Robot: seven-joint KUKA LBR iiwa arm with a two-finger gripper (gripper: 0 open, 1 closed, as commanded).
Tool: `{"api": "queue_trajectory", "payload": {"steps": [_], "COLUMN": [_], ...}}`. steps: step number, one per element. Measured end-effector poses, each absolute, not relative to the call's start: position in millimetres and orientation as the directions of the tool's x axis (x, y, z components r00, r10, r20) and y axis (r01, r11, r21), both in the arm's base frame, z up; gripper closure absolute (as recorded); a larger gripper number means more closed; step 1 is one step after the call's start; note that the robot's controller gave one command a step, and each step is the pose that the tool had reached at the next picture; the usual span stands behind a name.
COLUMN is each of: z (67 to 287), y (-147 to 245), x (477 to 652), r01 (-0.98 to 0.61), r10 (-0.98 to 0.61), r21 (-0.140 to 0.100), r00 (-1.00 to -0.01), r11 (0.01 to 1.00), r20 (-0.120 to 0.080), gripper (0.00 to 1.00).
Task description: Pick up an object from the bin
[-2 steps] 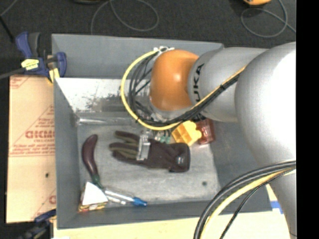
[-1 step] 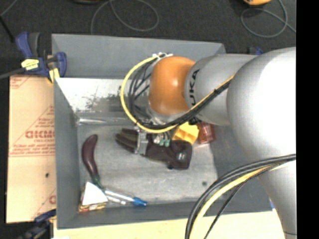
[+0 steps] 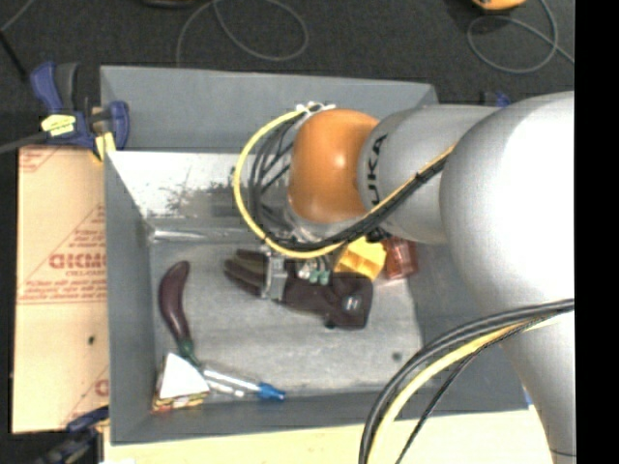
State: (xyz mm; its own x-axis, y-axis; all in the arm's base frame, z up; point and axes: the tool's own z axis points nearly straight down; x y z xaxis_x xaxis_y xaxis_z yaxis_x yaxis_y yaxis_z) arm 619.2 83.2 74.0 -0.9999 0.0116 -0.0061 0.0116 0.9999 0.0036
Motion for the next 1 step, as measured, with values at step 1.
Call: {"api": "queue_trajectory", "payload": {"steps": [1], "z": [179.7], "y": [76.4], "x": [625.5], "r01": [0.022], "r10": [0.022], "r21": [0.005], "r00": [-1.000], "r11": [1.000], "r20": [-0.009], "gripper": [1.00]}}
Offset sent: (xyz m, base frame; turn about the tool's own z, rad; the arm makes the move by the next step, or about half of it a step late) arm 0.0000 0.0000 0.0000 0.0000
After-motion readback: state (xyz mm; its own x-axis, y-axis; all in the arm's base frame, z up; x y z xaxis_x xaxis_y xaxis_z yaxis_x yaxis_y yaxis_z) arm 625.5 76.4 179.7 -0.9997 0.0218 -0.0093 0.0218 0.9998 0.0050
